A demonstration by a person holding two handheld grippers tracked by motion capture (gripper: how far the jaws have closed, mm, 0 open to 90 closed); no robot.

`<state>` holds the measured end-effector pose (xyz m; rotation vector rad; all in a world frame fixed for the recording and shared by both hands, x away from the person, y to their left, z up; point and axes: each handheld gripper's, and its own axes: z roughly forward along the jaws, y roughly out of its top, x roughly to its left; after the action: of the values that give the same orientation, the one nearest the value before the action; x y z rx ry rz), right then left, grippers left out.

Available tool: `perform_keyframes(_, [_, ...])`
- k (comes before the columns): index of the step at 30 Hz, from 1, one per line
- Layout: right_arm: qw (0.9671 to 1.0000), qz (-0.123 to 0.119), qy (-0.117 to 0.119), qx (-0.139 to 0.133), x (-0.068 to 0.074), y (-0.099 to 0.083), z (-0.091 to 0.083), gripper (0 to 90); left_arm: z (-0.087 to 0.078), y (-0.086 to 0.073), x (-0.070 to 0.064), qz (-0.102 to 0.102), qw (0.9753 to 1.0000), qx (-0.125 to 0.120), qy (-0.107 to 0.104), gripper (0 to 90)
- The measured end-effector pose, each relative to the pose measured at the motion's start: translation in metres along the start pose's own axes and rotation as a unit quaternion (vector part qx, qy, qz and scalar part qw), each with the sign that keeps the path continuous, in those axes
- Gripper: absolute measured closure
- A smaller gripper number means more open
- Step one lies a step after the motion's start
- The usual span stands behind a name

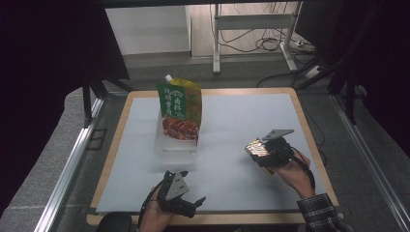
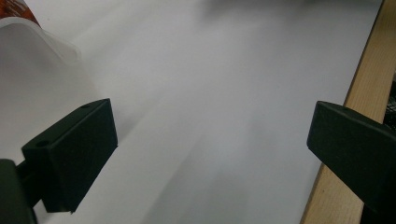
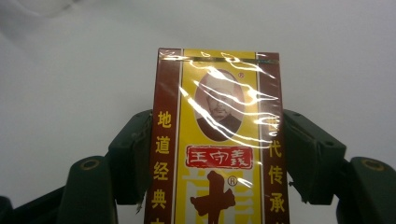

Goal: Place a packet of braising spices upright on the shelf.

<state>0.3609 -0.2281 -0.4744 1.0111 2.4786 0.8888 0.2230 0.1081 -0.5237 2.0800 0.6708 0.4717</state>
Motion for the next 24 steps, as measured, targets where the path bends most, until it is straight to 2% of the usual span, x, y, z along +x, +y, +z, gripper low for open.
perform_keyframes(6, [0.9998, -0.009, 0.014, 0.008, 0.009, -0.001, 0.01, 32.2, 0.001, 0.0, -0.001, 0.004, 1.0, 0.003, -0.002, 1.5])
perform_keyframes(9, [0.9997, -0.018, 0.012, 0.008, 0.011, -0.002, 0.014, 32.2, 0.001, 0.0, -0.001, 0.005, 1.0, 0.004, -0.002, 1.5])
perform_keyframes(15, [0.9992, -0.027, 0.012, 0.028, 0.009, -0.008, 0.029, 31.7, 0.001, 0.0, -0.001, 0.004, 1.0, 0.002, -0.002, 1.5])
perform_keyframes(19, [0.999, -0.027, 0.016, 0.032, 0.009, -0.009, 0.032, 30.7, 0.001, 0.0, -0.001, 0.005, 1.0, 0.001, -0.002, 1.4])
perform_keyframes(24, [0.9992, -0.022, 0.022, 0.024, 0.007, -0.008, 0.031, 26.3, 0.001, 0.0, -0.001, 0.004, 1.0, 0.001, -0.001, 1.4])
